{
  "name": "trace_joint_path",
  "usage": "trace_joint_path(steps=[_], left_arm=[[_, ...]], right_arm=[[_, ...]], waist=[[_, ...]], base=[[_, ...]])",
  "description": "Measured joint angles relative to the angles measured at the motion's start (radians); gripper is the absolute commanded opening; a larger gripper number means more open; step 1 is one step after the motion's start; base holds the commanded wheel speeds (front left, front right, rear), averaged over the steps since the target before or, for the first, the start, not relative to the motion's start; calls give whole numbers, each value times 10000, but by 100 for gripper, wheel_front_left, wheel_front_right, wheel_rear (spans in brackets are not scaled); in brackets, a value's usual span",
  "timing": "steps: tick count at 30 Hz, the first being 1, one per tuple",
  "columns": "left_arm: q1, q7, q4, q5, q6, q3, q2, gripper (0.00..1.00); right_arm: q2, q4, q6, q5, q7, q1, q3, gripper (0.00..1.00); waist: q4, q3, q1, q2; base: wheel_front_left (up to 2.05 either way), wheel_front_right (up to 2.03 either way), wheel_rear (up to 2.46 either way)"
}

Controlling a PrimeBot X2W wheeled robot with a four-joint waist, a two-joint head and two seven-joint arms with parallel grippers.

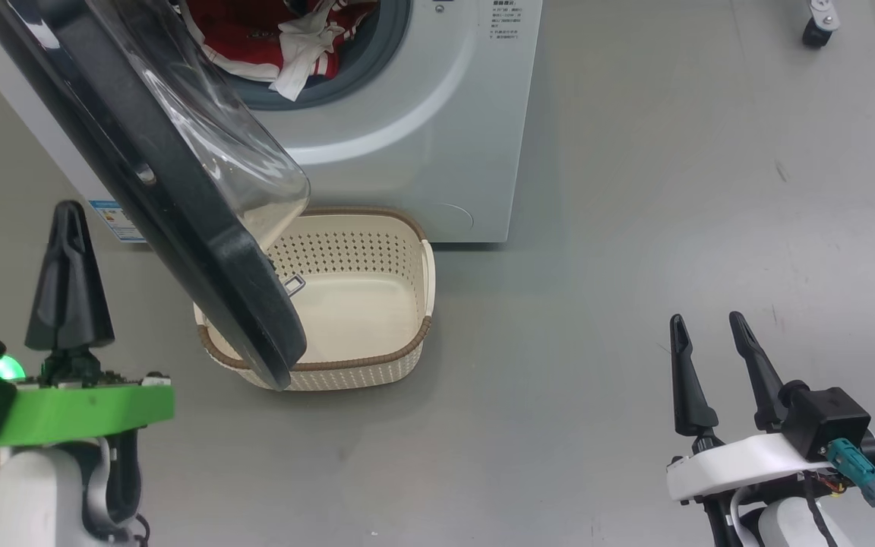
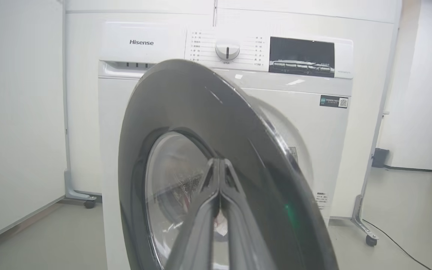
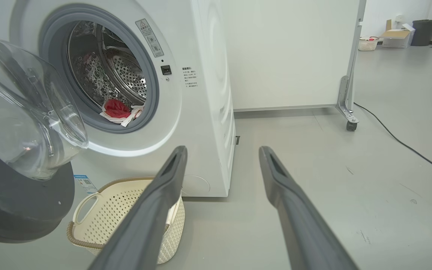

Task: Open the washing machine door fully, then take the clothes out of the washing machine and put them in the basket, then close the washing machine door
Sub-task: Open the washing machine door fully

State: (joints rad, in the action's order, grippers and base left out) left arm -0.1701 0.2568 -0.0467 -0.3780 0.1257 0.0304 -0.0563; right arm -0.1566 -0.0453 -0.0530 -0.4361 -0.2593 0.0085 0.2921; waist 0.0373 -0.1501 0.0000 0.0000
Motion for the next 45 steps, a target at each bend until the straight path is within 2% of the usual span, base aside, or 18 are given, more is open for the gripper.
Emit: trace_joint_path(steps=[5,18,30,45], left_arm=[[-420,2,-648,0,0,-224,-280,0],[-1260,-460,-1551,-4,0,-1906,-499,0],[-941,-2073,-706,-104,0,-2957,-228,0],[-507,-3191,268,-754,-198,-3018,-140,0]], right_arm=[[38,-8,84,79,0,-2,-29,100],[213,-132,255,173,0,-2,-125,100],[337,-249,418,268,0,-2,-272,100],[481,-155,520,428,0,-39,-466,100]], waist=[[-45,-11,0,0],[-200,-2,0,0],[-504,-83,0,0],[-603,-408,0,0]], base=[[0,0,0],[0,0,0],[0,0,0],[0,0,0]])
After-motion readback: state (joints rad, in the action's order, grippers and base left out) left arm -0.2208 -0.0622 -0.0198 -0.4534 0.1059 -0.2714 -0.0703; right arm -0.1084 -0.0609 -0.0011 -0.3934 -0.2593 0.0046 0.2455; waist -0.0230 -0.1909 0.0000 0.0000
